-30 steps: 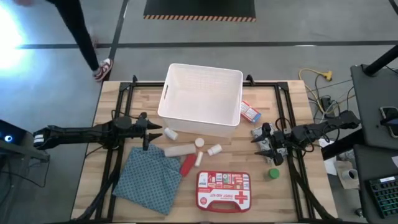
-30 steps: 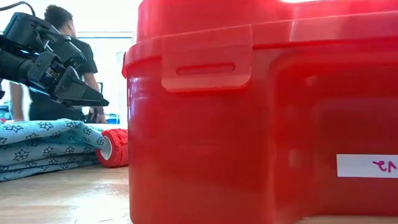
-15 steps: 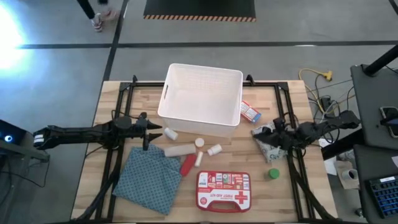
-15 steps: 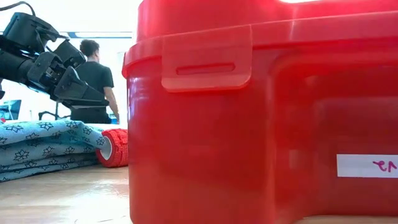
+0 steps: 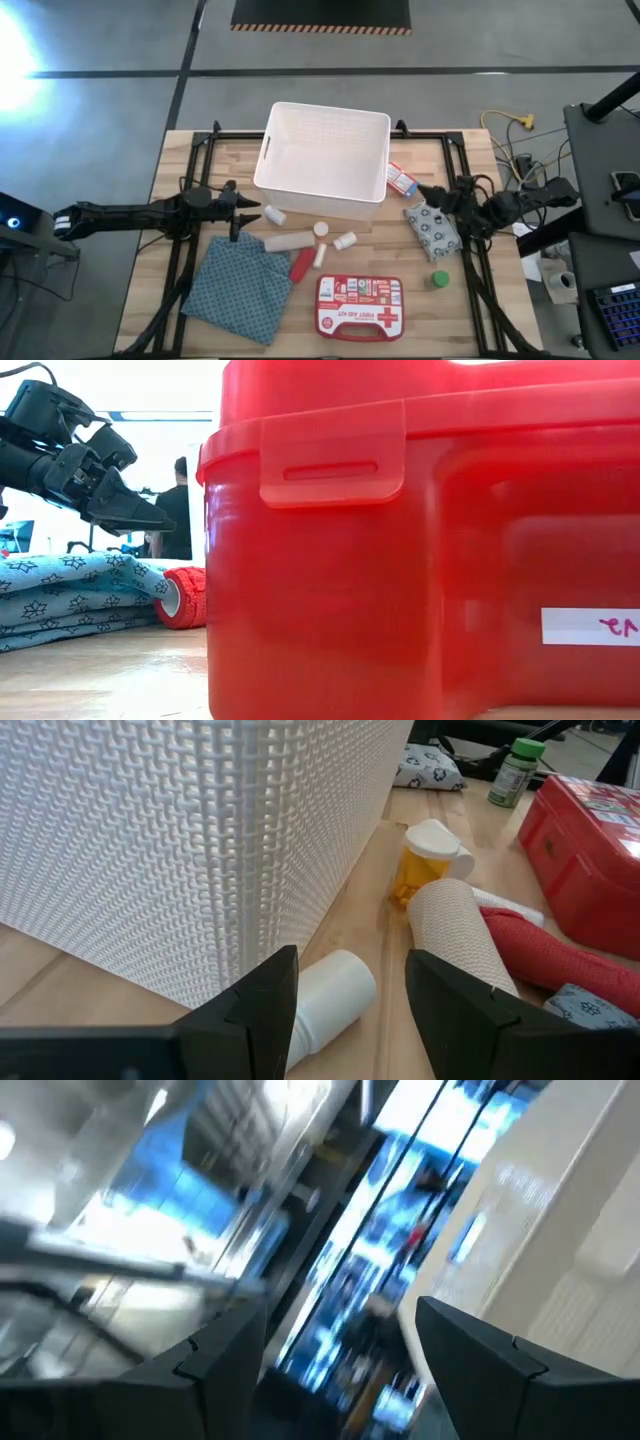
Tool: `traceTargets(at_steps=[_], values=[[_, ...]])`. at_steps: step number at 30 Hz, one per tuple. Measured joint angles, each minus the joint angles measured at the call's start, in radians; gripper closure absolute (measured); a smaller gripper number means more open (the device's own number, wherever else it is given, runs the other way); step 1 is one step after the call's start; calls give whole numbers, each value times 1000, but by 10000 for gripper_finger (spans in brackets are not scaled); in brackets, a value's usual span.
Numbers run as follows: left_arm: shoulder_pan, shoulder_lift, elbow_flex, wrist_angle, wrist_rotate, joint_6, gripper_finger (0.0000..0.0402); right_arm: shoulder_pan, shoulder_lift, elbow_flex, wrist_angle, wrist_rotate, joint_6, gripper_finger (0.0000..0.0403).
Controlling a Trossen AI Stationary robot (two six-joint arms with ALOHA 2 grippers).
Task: Pick & place medical supplies in basket/bin
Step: Put the green pill bottle into the white bin
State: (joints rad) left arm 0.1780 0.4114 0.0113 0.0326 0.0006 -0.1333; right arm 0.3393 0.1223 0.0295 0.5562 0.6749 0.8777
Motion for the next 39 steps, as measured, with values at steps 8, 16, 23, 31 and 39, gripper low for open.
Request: traceTargets(at_steps=[8,16,23,31,39], values=[[0,0,0,1,0,-2,234,1,87,170,-206,137,39,154],[0,0,0,3,1,-365,234,1,394,594,-1209,-249,585,154],[0,0,0,1,1,-456,234,1,797,892,-1796,-770,634,154],[0,0,0,1,1,-456,234,1,1080,910,-1876,-1140,375,154],[0,0,0,1,1,-456,234,1,1098,921,-1811,-1139,344,123]])
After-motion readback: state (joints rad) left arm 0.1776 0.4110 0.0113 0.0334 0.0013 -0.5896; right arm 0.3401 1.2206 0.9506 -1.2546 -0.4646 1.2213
